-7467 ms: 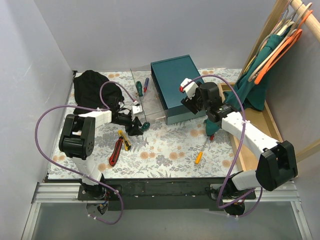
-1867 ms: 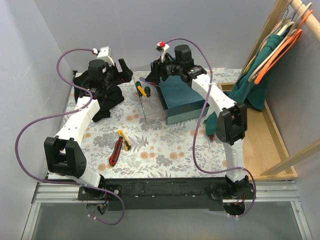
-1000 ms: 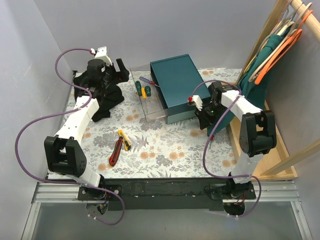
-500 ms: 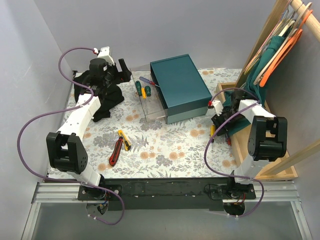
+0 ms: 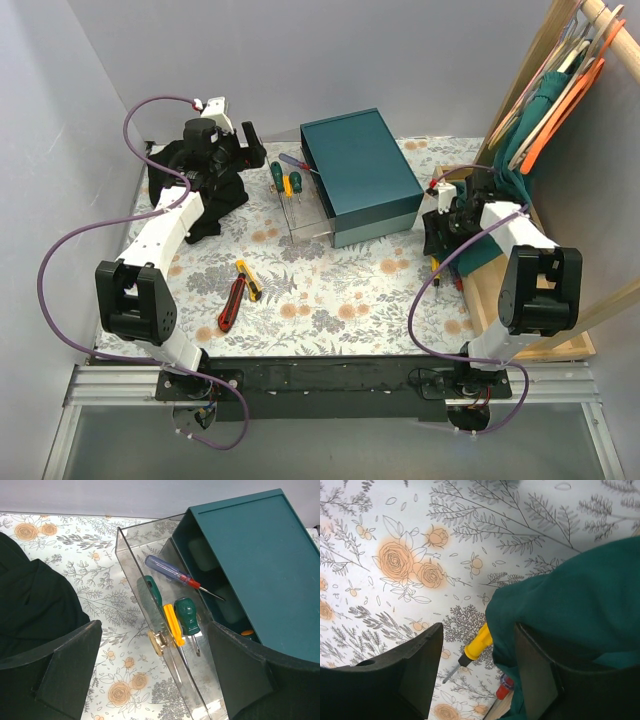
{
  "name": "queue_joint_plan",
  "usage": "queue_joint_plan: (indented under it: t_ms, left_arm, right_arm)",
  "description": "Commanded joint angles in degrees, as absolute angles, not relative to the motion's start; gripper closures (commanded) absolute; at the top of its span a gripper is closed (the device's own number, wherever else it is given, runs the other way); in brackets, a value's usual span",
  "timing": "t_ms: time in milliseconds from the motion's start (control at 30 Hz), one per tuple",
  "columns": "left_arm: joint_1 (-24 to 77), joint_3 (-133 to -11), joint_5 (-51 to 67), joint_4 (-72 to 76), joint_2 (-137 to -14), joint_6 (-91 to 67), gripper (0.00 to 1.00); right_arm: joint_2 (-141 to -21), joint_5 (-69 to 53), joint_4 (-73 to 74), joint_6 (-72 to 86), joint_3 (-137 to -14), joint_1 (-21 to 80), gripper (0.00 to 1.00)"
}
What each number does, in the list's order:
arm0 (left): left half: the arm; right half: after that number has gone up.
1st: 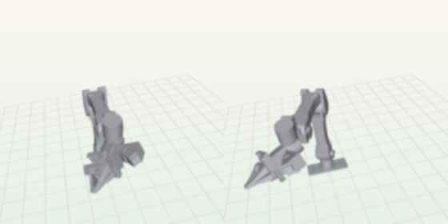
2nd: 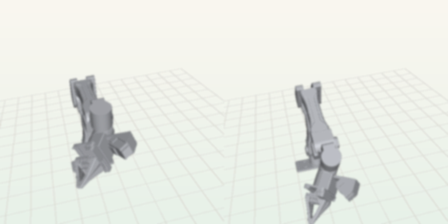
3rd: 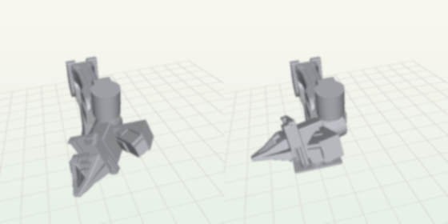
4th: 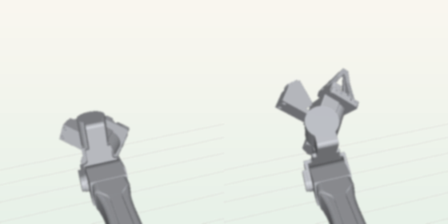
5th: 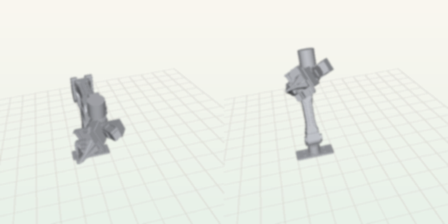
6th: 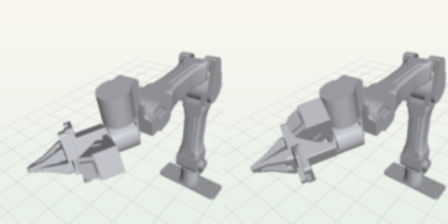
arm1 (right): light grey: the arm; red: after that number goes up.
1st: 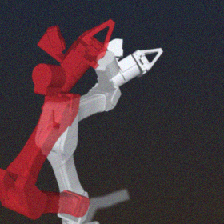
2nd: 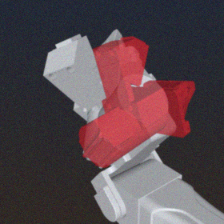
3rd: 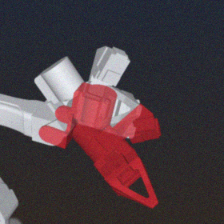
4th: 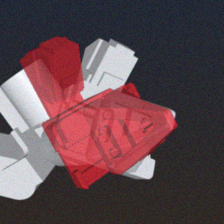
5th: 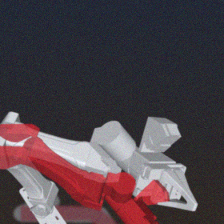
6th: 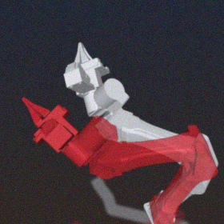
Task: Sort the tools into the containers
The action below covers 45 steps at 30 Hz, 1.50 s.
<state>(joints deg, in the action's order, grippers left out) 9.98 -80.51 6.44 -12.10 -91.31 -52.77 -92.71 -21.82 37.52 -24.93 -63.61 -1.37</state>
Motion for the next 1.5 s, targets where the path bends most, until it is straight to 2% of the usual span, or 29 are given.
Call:
queue_joint_plan:
  t_ms: [0, 167, 367, 600, 1000, 1233, 1267, 1300, 1367, 1400, 1467]
  left_arm:
    - [10.3, -81.4, 5.6, -12.8, -89.6, -51.3, 0.14]
    - [10.5, -81.4, 4.7, -12.8, -89.5, -50.2, 0.14]
    - [10.5, -81.4, 5.0, -12.8, -89.7, -50.5, 0.14]
    - [10.5, -81.7, 4.3, -12.7, -90.0, -50.6, 0.14]
    - [10.5, -80.4, 3.0, -12.4, -88.7, -49.6, 0.14]
    - [10.5, -80.1, 2.4, -12.2, -88.2, -49.3, 0.14]
    - [10.5, -79.9, 2.4, -12.1, -88.2, -49.3, 0.14]
    - [10.5, -79.8, 2.5, -12.2, -88.1, -49.3, 0.14]
    - [10.5, -79.6, 2.5, -12.2, -87.8, -49.2, 0.14]
    - [10.5, -79.5, 2.4, -12.2, -87.8, -49.2, 0.14]
    - [10.5, -79.3, 2.3, -12.0, -87.8, -49.2, 0.14]
  right_arm:
    - [-91.4, -18.7, 35.2, -16.9, -61.4, -1.3, 0.36]
    - [-91.2, -16.0, 34.1, -16.0, -59.5, -1.1, 0.41]
    - [-89.1, -19.5, 35.0, -16.8, -59.1, -0.6, 0.45]
    - [-87.3, -17.0, 34.9, -12.8, -54.6, -0.2, 0.44]
    - [-92.9, -10.9, 31.6, -11.0, -54.8, -0.1, 0.42]
    - [-96.0, -8.2, 28.9, -12.0, -53.5, 5.4, 0.42]
    - [-96.7, -7.8, 28.6, -12.2, -53.5, 6.3, 0.44]
    - [-96.9, -7.8, 28.8, -13.1, -53.7, 8.3, 0.50]
    - [-96.8, -8.1, 30.0, -13.4, -53.9, 10.1, 0.57]
    - [-96.5, -8.5, 30.7, -13.6, -54.0, 11.4, 0.65]
    - [-95.3, -9.1, 32.7, -14.7, -53.6, 12.2, 0.70]
